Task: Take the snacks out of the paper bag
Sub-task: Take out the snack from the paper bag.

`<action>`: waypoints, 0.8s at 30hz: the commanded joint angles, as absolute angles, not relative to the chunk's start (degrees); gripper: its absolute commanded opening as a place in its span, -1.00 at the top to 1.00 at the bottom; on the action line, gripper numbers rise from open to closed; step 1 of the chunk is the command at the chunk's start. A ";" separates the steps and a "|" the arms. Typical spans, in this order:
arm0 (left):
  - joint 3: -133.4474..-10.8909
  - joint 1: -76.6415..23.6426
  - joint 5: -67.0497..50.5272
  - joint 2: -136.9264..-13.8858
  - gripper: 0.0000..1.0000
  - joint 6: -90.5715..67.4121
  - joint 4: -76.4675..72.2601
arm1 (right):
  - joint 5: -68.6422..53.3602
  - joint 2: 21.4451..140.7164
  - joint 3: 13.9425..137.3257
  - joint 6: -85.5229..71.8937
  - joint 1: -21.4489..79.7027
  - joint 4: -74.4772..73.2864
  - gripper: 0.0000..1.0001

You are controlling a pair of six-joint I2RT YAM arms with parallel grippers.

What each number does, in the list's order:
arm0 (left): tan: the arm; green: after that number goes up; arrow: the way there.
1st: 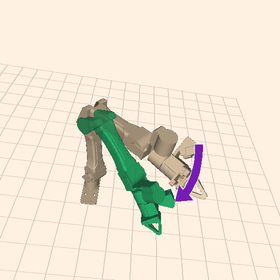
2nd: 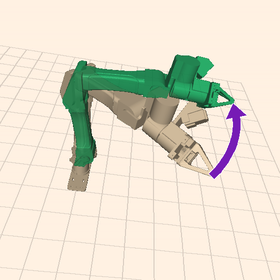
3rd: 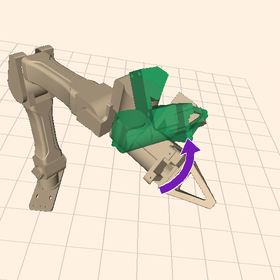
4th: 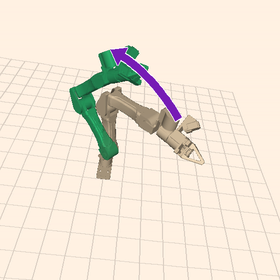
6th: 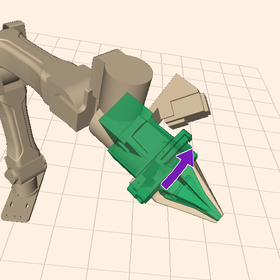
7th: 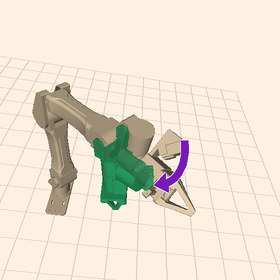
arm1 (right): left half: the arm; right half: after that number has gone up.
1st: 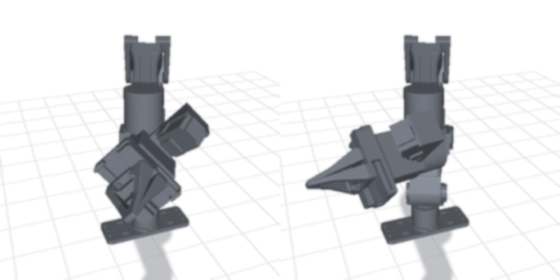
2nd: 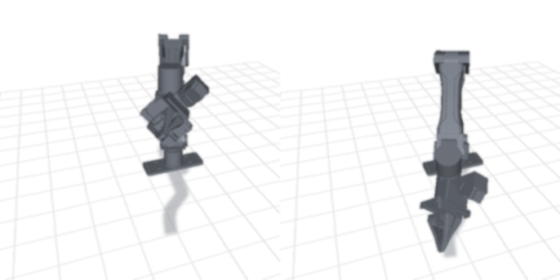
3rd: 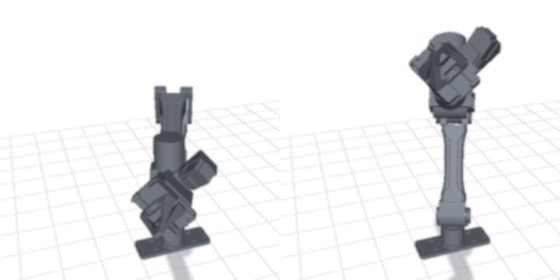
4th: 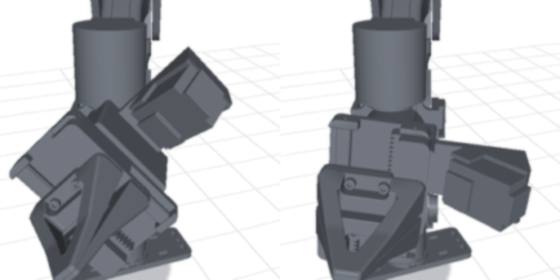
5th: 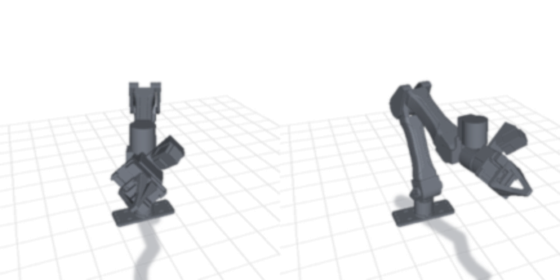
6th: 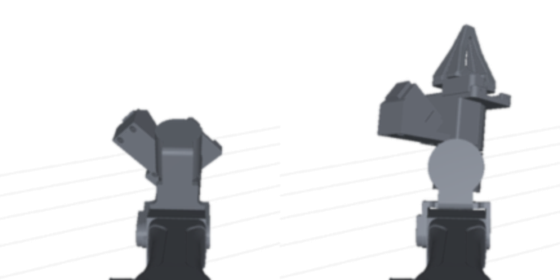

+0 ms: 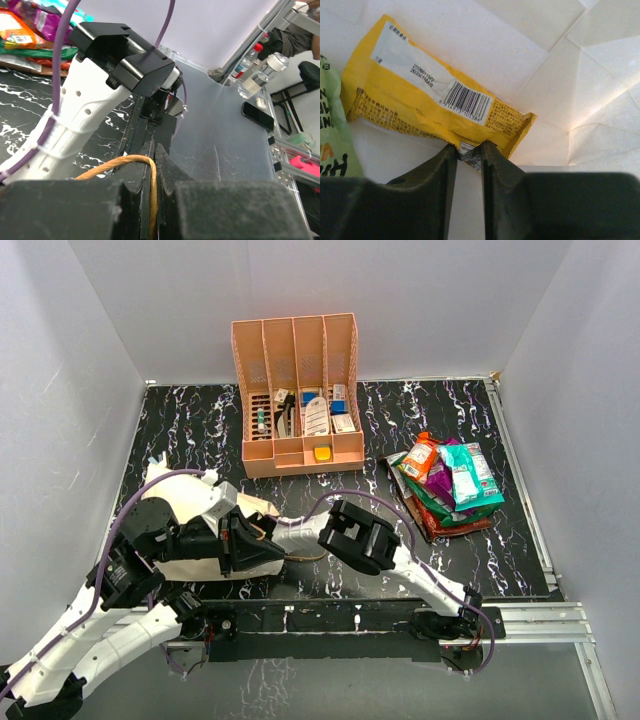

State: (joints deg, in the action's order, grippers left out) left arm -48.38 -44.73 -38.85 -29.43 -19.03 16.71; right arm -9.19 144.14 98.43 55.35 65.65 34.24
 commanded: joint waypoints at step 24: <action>-44.49 -44.91 -1.50 -20.45 1.00 -18.49 18.64 | -14.81 94.82 45.54 36.64 66.97 33.34 0.85</action>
